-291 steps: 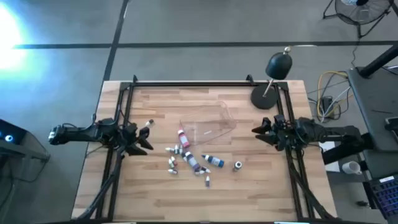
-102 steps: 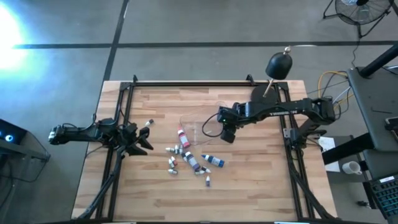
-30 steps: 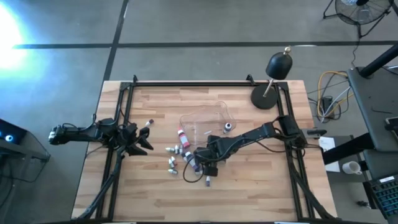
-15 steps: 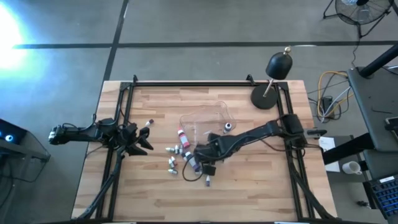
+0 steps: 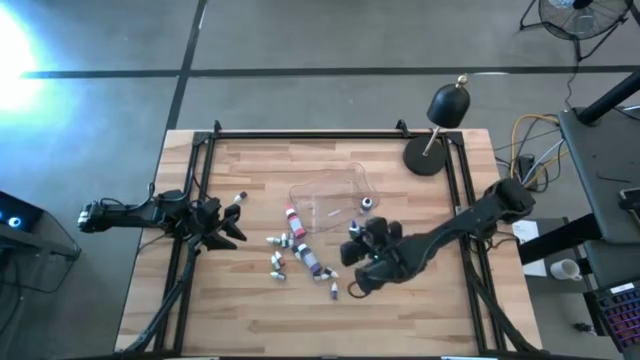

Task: Pick & Place food coloring
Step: Put the big blue food coloring bottle into the transparent bin

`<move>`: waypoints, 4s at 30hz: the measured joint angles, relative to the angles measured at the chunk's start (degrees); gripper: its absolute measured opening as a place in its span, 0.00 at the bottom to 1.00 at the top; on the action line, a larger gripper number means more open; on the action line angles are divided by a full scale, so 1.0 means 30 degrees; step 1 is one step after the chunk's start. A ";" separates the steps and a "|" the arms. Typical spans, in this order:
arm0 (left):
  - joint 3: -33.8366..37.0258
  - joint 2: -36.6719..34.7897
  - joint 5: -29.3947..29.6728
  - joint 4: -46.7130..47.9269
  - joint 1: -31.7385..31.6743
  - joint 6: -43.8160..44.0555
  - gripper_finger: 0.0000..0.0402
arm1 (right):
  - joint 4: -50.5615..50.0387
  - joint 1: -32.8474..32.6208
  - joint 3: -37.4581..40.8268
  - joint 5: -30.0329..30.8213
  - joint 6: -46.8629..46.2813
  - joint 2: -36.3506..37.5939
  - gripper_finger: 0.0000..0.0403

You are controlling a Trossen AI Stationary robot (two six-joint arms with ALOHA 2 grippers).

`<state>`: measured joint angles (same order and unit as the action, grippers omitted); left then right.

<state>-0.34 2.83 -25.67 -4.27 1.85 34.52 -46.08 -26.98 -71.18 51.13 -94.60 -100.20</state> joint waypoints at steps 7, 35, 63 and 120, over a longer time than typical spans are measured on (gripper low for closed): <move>0.0000 0.0000 0.0000 0.0000 0.0000 -0.0007 0.37 | -0.1227 -0.0956 0.2705 0.1073 -0.7008 -0.1425 0.25; 0.0000 0.0000 0.0000 0.0000 0.0002 -0.0005 0.37 | -0.1377 -0.0144 0.4434 0.4511 -0.5913 -0.2143 0.40; 0.0000 0.0000 0.0000 0.0000 0.0000 0.0000 0.37 | -0.5443 -0.0518 0.3834 -0.1816 -0.4681 0.1831 0.19; 0.0000 0.0006 -0.0006 0.0000 0.0007 -0.0001 0.37 | 0.4402 0.4154 0.9015 -1.5562 -0.2799 0.3613 0.54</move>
<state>-0.34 2.85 -25.69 -4.27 1.87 34.52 -32.87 -14.51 -44.14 4.44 -103.00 -89.36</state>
